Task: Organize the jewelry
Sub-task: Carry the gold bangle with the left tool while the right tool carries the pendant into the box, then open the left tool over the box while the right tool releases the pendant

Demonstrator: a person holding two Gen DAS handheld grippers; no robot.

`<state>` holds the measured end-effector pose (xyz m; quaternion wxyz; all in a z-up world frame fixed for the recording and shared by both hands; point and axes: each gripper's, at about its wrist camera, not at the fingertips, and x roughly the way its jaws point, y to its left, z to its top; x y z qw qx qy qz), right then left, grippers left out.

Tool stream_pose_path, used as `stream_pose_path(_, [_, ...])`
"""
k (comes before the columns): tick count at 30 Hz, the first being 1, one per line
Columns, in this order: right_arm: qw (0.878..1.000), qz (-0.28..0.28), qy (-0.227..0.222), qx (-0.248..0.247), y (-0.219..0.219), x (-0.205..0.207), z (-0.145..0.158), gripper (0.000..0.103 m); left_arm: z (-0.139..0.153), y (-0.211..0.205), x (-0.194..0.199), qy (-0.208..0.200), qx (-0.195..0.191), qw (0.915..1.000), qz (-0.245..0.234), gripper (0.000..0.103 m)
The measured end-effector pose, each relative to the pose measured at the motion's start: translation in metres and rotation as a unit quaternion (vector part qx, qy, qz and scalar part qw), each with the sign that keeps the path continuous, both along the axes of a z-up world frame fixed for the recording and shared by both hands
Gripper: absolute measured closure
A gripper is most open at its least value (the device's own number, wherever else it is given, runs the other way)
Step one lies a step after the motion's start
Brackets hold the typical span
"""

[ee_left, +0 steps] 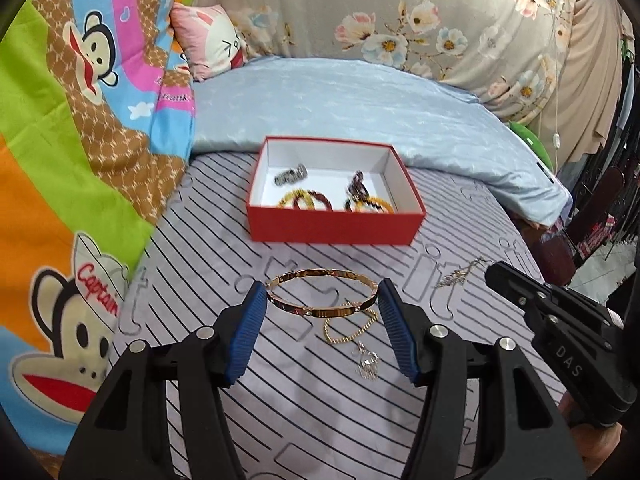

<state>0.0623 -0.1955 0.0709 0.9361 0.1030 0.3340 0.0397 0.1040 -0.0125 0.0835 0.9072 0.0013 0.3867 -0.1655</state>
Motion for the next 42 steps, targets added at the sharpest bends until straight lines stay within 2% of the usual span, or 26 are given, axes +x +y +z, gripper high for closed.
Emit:
stream_pose_path(9, [1.0, 0.006, -0.019, -0.001, 0.0, 0.036, 0.019, 0.103, 0.024, -0.005, 0.036, -0.028, 0.013, 0.9995, 0.009, 0.047])
stream_pose_path(20, [1.0, 0.007, -0.019, -0.002, 0.0, 0.096, 0.022, 0.103, 0.024, -0.031, 0.093, -0.037, 0.037, 0.9986, 0.011, 0.047])
stream_pose_path(28, [1.0, -0.002, -0.011, -0.007, -0.009, 0.146, 0.015, 0.103, 0.011, -0.049, 0.145, -0.026, 0.048, 0.9984, 0.017, 0.047])
stream_pose_path(42, [1.0, -0.003, 0.026, -0.007, -0.011, 0.206, -0.023, 0.103, -0.027, -0.073, 0.205, 0.003, 0.066, 0.9976, 0.017, 0.047])
